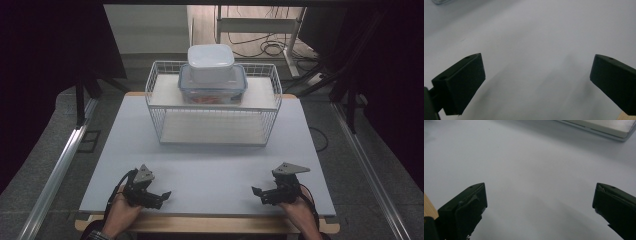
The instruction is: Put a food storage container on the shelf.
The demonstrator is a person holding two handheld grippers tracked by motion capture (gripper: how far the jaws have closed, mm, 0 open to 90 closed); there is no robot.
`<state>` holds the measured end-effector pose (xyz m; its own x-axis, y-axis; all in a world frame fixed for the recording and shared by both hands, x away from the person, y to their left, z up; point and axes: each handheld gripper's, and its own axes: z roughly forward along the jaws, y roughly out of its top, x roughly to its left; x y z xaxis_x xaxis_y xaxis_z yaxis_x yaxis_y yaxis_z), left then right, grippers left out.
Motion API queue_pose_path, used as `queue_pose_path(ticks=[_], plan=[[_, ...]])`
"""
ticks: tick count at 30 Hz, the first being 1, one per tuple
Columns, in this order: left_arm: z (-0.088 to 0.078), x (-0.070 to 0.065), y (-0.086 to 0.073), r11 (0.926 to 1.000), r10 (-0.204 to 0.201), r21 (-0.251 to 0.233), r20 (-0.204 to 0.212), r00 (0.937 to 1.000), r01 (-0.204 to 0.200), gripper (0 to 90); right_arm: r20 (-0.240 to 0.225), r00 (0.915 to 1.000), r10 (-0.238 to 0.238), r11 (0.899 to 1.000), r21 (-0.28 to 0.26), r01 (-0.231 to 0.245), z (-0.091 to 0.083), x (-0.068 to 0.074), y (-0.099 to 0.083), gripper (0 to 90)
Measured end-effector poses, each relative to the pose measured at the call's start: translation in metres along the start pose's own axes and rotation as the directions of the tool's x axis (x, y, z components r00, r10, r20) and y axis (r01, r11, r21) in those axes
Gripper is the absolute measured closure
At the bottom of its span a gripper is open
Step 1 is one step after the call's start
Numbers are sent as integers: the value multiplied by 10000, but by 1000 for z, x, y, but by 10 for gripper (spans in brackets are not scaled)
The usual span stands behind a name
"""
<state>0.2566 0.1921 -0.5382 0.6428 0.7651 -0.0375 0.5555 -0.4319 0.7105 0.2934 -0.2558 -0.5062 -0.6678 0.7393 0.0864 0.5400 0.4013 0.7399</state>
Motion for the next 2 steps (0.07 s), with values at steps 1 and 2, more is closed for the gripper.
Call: queue_pose_path(ticks=[1,2], plan=[[0,0,0,10000,-11,-34,-4,10000,11,0,-18,10000,19,10000,29,-19,1,0,0,0],[0,0,1,10000,-19,-60,5,10000,19,0,-30,10000,38,10000,54,-38,1,0,0,0]])
